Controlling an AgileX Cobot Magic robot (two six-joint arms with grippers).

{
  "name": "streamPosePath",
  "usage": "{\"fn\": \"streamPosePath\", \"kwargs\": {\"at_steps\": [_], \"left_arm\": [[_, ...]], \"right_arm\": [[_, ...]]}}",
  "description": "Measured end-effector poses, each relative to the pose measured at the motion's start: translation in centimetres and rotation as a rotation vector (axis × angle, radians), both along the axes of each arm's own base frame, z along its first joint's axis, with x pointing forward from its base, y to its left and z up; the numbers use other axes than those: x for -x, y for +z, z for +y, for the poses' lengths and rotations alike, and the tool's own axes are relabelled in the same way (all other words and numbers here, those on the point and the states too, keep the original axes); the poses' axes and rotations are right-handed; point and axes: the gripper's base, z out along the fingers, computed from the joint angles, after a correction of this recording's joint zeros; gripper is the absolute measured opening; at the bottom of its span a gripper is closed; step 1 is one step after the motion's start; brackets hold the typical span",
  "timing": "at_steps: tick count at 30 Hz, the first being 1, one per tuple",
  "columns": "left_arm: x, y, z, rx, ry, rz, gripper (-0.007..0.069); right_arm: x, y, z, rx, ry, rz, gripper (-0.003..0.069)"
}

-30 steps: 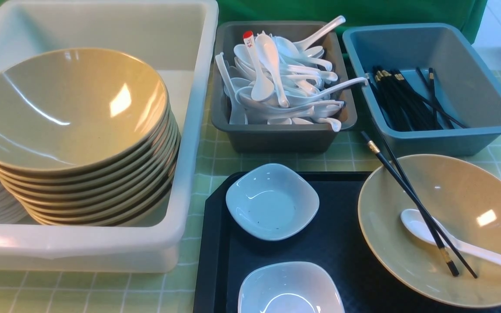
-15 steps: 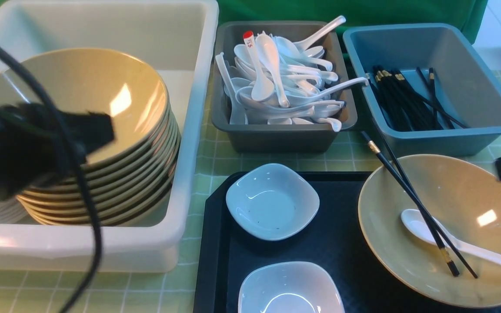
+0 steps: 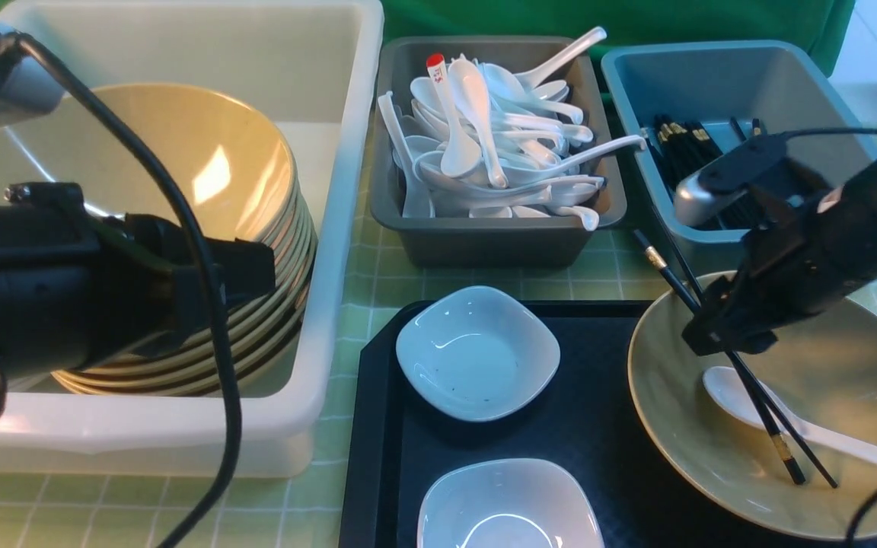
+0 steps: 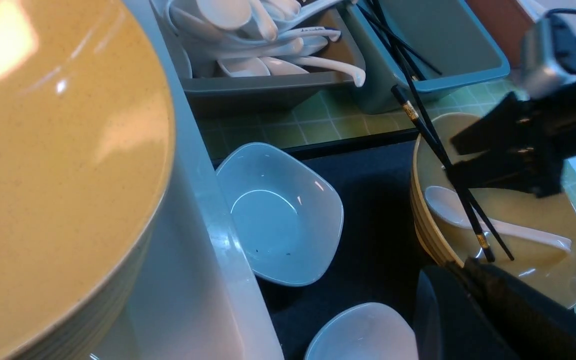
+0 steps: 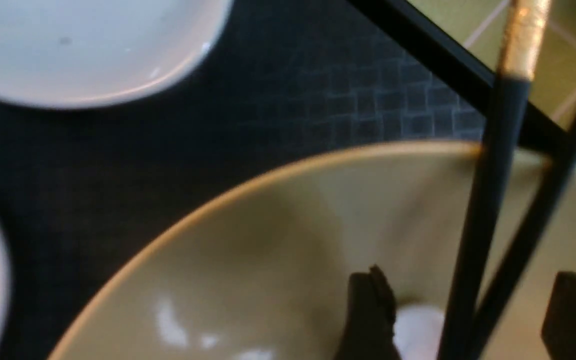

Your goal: On green table put chopsticks spoon bowls plates into blue grey white boxes.

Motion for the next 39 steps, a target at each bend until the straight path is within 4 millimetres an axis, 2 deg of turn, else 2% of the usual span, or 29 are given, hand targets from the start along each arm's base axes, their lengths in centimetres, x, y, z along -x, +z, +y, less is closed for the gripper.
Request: {"fn": "streamPosePath", "kwargs": {"at_steps": [2,4,5,7,8,9,10,13,14,19,22,25,26,29,31,33,34,35,37,39], "left_arm": [[0.0,0.0,0.0,0.000,0.000,0.000,-0.0001],[0.0,0.0,0.0,0.000,0.000,0.000,-0.0001],[0.0,0.0,0.0,0.000,0.000,0.000,-0.0001],[0.0,0.0,0.0,0.002,0.003,-0.005,-0.0001],[-0.1,0.1,0.0,0.004,0.006,-0.009,-0.0001],[-0.1,0.1,0.0,0.004,0.006,-0.010,-0.0001],[-0.1,0.2,0.0,0.008,0.011,-0.019,-0.0001],[-0.2,0.2,0.0,0.010,0.015,-0.024,-0.0001],[-0.2,0.2,0.0,0.011,0.016,-0.027,-0.0001],[-0.3,0.3,0.1,0.014,0.021,-0.035,-0.0001],[-0.3,0.3,0.1,0.015,0.022,-0.037,-0.0001],[-0.3,0.3,0.1,0.015,0.021,-0.037,-0.0001],[-0.3,0.3,0.1,0.016,0.021,-0.036,-0.0001],[-0.3,0.3,0.0,0.019,0.021,-0.036,-0.0001],[-0.3,0.3,0.0,0.019,0.021,-0.035,-0.0001],[-0.3,0.3,0.0,0.022,0.022,-0.036,-0.0001],[-0.3,0.3,0.0,0.022,0.022,-0.037,-0.0001],[-0.3,0.3,0.0,0.022,0.022,-0.037,-0.0001],[-0.3,0.3,0.0,0.023,0.023,-0.037,-0.0001],[-0.3,0.3,0.0,0.022,0.022,-0.035,-0.0001]], "right_arm": [[-0.5,-0.5,0.1,0.002,0.001,0.012,0.0438],[-0.9,-0.8,0.3,0.003,0.009,0.038,0.0357],[-0.9,-0.7,0.3,0.002,0.011,0.037,0.0347],[-1.0,0.1,0.4,-0.003,0.026,0.052,0.0176],[-1.0,0.7,0.5,-0.007,0.031,0.054,0.0115],[-1.0,0.7,0.5,-0.008,0.033,0.060,0.0097],[-1.1,1.8,0.6,-0.014,0.039,0.057,0.0070],[-1.3,3.4,0.7,-0.025,0.044,0.055,0.0069],[-1.7,5.1,0.7,-0.035,0.042,0.045,0.0069],[-3.5,10.3,-0.6,-0.083,-0.053,-0.080,0.0069],[-5.2,13.7,-2.5,-0.129,-0.172,-0.209,0.0069],[-7.4,15.3,-4.7,-0.167,-0.297,-0.360,0.0069],[-8.3,15.3,-5.3,-0.179,-0.340,-0.411,0.0069],[-11.3,13.8,-6.8,-0.204,-0.445,-0.516,0.0069],[-12.9,11.7,-7.1,-0.209,-0.481,-0.521,0.0069],[-14.7,8.8,-7.2,-0.210,-0.515,-0.499,0.0070],[-15.3,7.4,-7.3,-0.207,-0.525,-0.475,0.0074],[-15.4,7.1,-7.3,-0.206,-0.525,-0.469,0.0074],[-16.0,5.2,-7.3,-0.196,-0.529,-0.430,0.0090],[-16.2,4.2,-7.2,-0.181,-0.515,-0.400,0.0132]]}}
